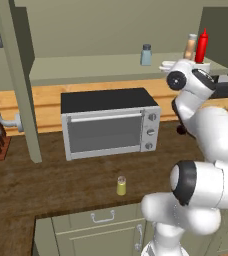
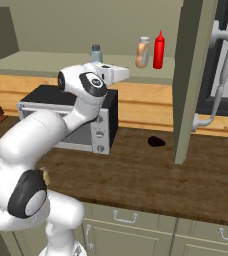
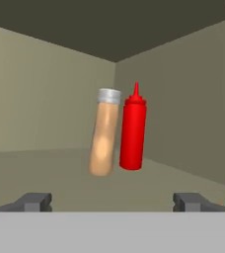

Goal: Put the shaker and condiment bottle from the counter next to their counterparts in the cabinet.

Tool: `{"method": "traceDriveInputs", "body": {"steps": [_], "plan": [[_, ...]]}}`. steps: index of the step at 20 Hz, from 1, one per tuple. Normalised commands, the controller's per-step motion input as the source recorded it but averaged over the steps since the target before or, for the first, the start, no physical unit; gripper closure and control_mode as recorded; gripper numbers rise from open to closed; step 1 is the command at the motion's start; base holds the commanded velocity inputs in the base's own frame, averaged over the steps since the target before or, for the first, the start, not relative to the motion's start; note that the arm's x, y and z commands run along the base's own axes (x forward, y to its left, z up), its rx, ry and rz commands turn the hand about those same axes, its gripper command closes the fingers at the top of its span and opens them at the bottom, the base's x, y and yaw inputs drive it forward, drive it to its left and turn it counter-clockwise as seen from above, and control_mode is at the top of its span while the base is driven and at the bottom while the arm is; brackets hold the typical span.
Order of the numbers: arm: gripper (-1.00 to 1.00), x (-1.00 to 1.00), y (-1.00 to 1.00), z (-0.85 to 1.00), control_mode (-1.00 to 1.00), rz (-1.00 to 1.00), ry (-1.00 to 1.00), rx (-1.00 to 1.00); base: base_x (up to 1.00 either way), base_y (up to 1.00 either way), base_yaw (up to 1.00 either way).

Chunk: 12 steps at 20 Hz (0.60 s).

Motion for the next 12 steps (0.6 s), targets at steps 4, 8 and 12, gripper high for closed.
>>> {"method": "traceDriveInputs", "body": {"steps": [4,8,12], "plan": [[-1.00,-1.00,0.67,0.44,-1.00,0.00,0.00,0.00,0.00,0.00,0.00],[-1.00,-1.00,0.45,0.19,-1.00,0.00,-0.01,0.00,0.00,0.00,0.00],[-1.00,-0.81,0.30,0.00,-1.00,-0.04,0.00,0.00,0.00,0.00,0.00]]}}
